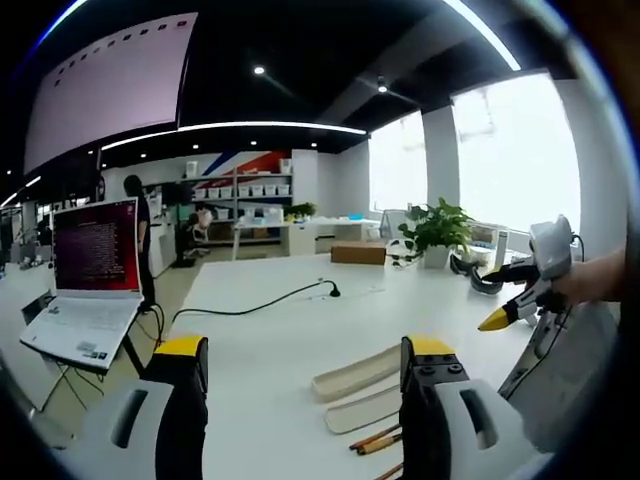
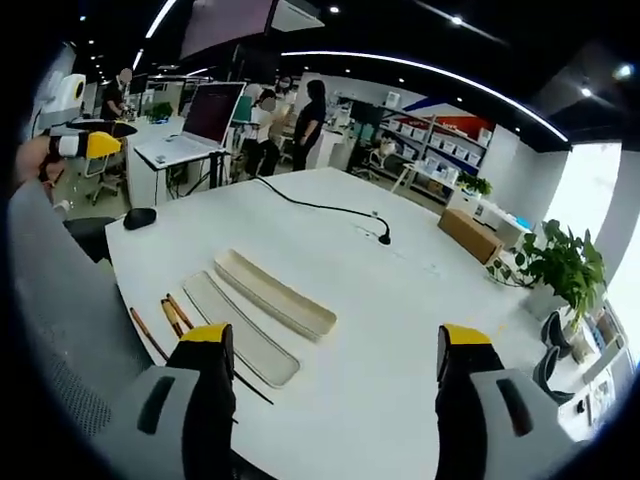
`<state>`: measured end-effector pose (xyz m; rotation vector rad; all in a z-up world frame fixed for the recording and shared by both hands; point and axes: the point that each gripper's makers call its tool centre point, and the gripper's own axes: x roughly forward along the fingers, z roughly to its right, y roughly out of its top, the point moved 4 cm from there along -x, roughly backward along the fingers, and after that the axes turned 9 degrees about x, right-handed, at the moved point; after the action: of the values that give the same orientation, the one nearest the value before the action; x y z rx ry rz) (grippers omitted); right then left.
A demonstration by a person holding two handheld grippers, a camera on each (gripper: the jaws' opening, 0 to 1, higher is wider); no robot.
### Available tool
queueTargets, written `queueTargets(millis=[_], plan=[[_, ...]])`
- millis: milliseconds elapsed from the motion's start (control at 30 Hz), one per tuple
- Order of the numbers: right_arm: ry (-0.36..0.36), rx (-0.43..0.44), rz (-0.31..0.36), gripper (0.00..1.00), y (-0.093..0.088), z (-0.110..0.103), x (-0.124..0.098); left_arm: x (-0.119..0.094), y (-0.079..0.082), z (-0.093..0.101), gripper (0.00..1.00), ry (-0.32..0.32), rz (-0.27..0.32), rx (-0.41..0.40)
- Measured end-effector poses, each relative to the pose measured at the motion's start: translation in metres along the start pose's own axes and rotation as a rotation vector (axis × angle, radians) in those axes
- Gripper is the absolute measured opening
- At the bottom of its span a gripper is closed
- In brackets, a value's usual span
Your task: Arrange the utensils inside the cutlery case until each visible utensil rests in its matching compartment.
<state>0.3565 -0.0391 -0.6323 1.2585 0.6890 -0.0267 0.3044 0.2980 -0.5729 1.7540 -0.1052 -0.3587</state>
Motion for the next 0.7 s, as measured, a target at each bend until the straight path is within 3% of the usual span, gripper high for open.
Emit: queueTargets(millis=[133, 233, 500, 600, 700], plan=[[-0.007, -0.015, -0.008, 0.91, -0.002, 0.0, 0.001, 0.0, 0.0, -0.001, 0.8, 0.004, -0.003, 0.004], [0.007, -0.023, -0.016, 0.86, -0.003, -0.002, 0.002, 0.001, -0.001, -0.001, 0.8, 0.003, -0.007, 0.011], [0.011, -0.033, -0.038, 0.85, -0.006, -0.002, 0.002, 0.001, -0.002, 0.001, 0.79, -0.004, -0.019, 0.022], [0.044, -0.046, -0.031, 0.88, -0.005, -0.01, 0.002, 0.002, -0.002, 0.001, 0.79, -0.006, -0.021, 0.026], [0.069, -0.084, -0.051, 0.85, -0.007, -0.018, 0.003, 0.002, -0.002, 0.001, 0.78, -0.007, -0.025, 0.03]])
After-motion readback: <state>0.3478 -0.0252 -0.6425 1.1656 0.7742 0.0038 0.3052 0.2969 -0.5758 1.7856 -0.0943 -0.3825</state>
